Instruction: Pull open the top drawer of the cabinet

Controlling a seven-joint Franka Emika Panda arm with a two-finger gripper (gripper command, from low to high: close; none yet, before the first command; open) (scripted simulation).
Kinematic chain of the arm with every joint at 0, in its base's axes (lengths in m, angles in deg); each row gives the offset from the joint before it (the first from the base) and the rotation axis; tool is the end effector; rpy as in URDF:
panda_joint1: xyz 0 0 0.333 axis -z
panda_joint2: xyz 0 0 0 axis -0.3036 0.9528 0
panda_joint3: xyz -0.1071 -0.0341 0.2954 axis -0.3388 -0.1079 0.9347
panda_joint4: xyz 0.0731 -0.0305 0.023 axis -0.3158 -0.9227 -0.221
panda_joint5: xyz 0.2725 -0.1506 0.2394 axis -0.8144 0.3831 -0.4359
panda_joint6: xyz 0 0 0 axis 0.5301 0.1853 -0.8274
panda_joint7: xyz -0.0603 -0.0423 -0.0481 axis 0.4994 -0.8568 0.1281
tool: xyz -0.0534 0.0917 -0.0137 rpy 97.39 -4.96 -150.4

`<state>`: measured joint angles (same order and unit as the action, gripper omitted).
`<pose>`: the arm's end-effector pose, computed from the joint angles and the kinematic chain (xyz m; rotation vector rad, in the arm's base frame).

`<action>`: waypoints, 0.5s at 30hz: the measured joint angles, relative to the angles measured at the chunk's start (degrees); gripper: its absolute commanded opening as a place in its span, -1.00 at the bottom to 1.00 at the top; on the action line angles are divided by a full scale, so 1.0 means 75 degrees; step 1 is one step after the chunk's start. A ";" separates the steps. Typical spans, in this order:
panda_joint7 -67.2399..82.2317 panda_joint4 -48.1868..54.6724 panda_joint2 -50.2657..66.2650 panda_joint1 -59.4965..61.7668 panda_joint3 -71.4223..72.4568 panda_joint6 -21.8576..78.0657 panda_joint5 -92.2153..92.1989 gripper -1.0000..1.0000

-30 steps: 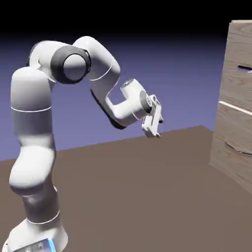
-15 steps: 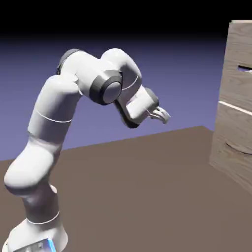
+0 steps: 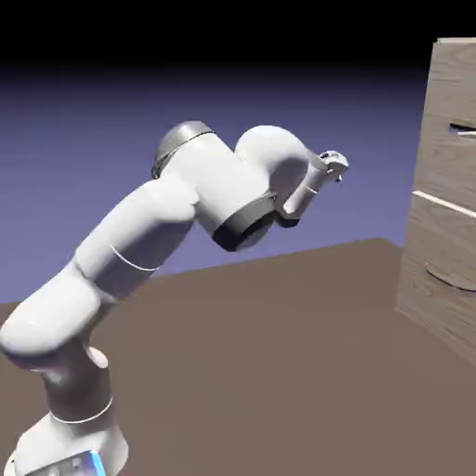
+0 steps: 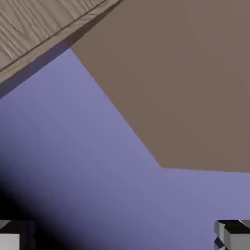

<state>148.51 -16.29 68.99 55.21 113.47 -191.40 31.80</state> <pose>0.6235 0.2687 0.4566 -0.4313 1.9639 0.1912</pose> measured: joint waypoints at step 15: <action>0.4984 0.2113 0.2641 0.1249 0.2452 0.0665 0.3688 0.00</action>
<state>185.89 -0.44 88.80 64.58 131.86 -186.41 59.46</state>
